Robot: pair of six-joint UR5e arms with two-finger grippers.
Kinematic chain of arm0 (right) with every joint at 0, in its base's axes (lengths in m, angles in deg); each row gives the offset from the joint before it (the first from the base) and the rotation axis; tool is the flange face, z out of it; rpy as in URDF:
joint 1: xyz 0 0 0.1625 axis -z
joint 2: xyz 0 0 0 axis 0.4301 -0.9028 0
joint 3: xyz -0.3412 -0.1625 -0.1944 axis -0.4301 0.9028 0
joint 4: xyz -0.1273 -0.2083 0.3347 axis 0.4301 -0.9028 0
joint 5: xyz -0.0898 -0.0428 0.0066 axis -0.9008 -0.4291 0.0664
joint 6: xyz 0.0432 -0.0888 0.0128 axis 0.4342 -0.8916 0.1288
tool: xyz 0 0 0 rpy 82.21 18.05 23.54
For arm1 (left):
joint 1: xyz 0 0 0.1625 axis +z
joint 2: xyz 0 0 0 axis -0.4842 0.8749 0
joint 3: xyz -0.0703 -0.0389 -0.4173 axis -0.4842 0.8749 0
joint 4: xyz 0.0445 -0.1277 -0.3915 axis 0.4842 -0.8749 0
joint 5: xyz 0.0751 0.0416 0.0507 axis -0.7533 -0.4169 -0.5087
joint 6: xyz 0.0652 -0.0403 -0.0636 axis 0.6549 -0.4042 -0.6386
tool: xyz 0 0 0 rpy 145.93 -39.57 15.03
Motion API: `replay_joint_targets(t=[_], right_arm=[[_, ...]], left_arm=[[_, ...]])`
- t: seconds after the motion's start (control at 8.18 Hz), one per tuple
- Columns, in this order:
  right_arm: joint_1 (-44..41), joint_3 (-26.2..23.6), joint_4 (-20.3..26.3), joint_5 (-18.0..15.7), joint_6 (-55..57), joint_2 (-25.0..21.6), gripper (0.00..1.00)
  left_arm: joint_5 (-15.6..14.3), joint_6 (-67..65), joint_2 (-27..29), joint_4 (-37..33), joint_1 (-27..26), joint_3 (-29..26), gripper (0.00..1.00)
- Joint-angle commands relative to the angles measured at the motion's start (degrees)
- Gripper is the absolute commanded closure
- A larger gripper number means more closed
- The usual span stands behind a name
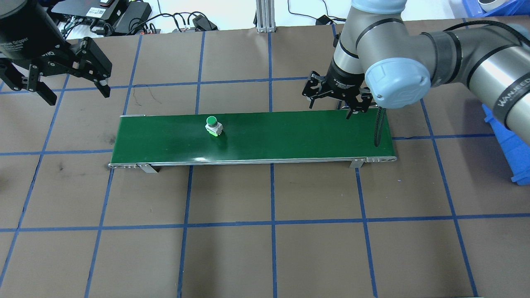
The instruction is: Move button from left to right
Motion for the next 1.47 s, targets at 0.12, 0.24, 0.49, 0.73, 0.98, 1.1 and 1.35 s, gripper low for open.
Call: replay_joint_targets(t=[0.12, 0.24, 0.49, 0.73, 0.98, 1.1, 1.35], right_arm=[[-1.4, -0.1, -3.2, 6.5, 13.1, 1.4, 0.0], [-1.5, 0.6, -5.4, 6.6, 14.7, 1.8, 0.0], [-3.4, 0.6, -10.2, 10.7, 21.5, 3.1, 0.0], [-4.6, 0.6, -12.4, 11.5, 24.5, 3.4, 0.0], [-6.1, 0.6, -13.0, 10.7, 24.0, 5.0, 0.0], [-6.1, 0.6, -13.0, 10.8, 23.8, 6.4, 0.0], [-6.1, 0.6, -11.8, 10.6, 19.4, 9.6, 0.0]], left_arm=[[0.6, 1.4, 0.4, 0.9, -0.1, 0.1, 0.0], [0.3, 1.4, -0.4, 0.9, -0.1, 0.4, 0.0], [0.5, 1.6, -2.1, 0.1, -0.2, 0.6, 0.0], [-0.1, 1.5, -3.1, 0.2, -0.2, 0.1, 0.0], [-0.2, 1.2, -3.8, 0.4, -0.2, 0.7, 0.0], [0.6, 0.8, -4.0, 0.4, -0.2, 0.7, 0.0], [0.6, 1.2, -4.7, 0.3, -0.2, 0.9, 0.0]])
